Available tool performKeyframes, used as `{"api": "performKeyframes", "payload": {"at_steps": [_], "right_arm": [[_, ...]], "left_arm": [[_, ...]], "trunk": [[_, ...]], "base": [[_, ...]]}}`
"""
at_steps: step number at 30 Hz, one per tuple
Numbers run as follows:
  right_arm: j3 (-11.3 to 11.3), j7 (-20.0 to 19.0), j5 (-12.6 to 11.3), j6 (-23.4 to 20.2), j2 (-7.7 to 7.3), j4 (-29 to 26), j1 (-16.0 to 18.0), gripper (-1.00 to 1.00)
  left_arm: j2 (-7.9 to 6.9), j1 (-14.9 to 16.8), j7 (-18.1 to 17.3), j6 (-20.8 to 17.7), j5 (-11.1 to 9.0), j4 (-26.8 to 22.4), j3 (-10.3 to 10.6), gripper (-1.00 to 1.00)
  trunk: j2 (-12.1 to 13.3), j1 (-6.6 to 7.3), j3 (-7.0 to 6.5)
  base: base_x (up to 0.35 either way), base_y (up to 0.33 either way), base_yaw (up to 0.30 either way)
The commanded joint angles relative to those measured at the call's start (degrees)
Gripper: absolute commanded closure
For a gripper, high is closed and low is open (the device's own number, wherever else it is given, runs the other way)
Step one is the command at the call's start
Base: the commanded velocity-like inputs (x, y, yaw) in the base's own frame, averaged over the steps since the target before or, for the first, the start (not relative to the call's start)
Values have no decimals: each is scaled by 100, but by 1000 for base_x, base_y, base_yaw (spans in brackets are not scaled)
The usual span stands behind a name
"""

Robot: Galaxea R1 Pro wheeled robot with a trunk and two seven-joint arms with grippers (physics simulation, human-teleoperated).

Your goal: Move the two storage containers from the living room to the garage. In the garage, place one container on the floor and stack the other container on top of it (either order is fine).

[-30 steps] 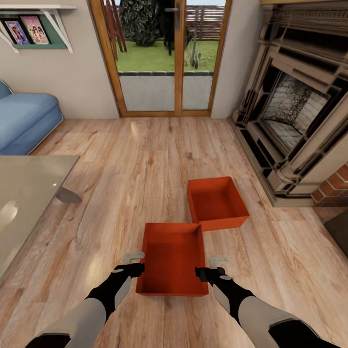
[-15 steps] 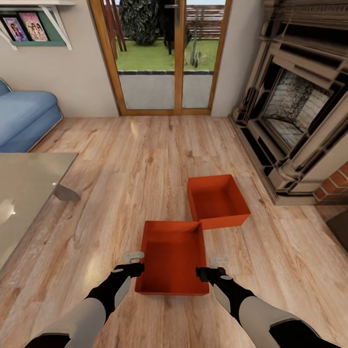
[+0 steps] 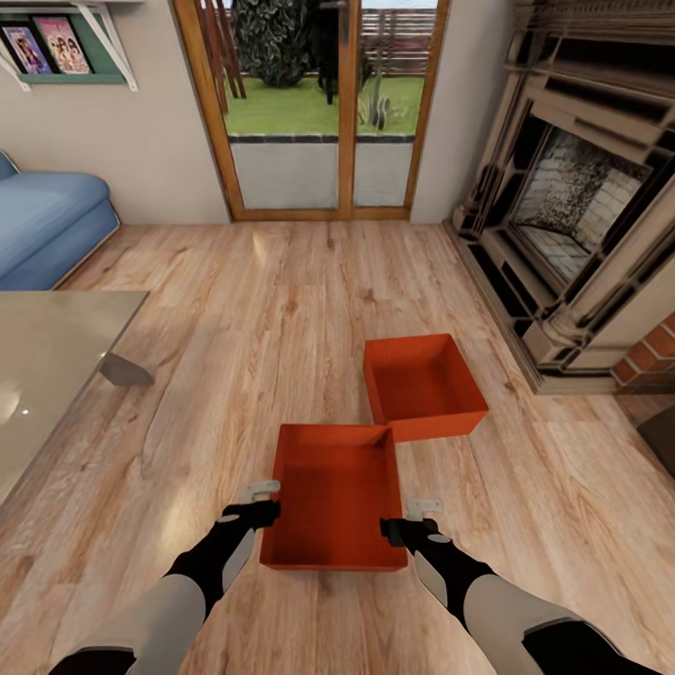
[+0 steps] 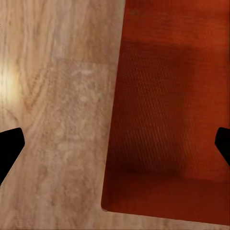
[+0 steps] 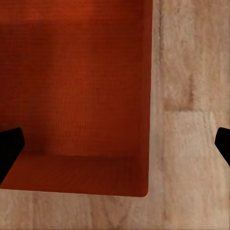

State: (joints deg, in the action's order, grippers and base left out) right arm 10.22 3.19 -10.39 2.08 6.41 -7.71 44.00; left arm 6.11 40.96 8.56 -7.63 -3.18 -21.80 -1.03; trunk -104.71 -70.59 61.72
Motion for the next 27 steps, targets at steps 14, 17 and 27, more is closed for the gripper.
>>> {"api": "performKeyframes", "payload": {"at_steps": [14, 17, 27], "right_arm": [[50, 26, -51, 30, -8, -3, 4, -100], [50, 26, -51, 30, -8, -3, 4, -100], [57, 39, -47, 43, -8, -3, 4, -100]], "left_arm": [[-20, 0, 14, -63, -30, -59, 13, -100], [-23, 0, 14, -63, -31, -55, 14, -100], [-31, 0, 21, -72, -19, -14, 21, -100]], "trunk": [[-564, -308, 255], [-685, -373, 309], [-925, -505, 417]], "base": [[0, 0, 0], [0, 0, 0], [0, 0, 0]]}}
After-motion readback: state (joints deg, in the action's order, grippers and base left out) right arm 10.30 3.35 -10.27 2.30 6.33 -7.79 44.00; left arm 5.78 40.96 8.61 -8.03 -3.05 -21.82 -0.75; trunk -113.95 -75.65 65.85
